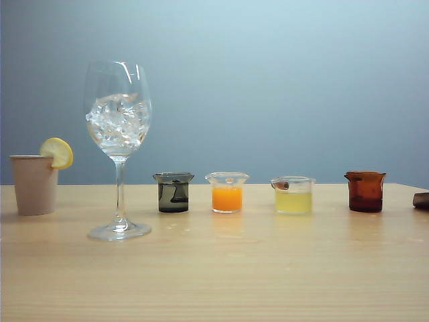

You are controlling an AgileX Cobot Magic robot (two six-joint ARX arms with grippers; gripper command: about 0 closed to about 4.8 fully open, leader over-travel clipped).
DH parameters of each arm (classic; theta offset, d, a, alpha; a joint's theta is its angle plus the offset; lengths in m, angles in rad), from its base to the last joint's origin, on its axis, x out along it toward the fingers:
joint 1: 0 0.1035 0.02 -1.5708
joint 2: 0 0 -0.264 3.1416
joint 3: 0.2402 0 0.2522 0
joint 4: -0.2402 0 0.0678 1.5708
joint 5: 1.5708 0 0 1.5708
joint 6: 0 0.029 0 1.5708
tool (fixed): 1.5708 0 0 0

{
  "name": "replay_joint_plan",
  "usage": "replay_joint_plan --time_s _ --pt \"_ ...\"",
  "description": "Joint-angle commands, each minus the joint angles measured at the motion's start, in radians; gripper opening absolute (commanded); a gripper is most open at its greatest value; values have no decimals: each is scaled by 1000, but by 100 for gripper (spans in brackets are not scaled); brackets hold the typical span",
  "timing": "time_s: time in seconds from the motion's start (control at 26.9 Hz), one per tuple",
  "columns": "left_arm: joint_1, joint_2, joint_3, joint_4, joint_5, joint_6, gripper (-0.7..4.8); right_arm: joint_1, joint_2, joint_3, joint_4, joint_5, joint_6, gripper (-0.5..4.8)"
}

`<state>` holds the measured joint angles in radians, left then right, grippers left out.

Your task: Pick up the ice scoop on the desk filled with ice cubes, pour the ice into the goblet, and finally put the scoop back on the table.

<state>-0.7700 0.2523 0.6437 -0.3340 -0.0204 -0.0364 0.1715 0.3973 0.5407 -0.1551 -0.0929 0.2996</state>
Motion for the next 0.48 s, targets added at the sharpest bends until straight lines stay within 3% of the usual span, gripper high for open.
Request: replay_joint_plan --time_s 0.04,0.33,0.48 --pt "2 -4 -88 29 24 -32 -5 60 -64 -82 16 62 -10 -4" --pt "2 -4 -277 215 66 -50 -5 194 -183 -249 17 169 -100 -4" --pt "2 -4 -393 293 92 -51 -5 240 -202 -328 17 169 -99 -4"
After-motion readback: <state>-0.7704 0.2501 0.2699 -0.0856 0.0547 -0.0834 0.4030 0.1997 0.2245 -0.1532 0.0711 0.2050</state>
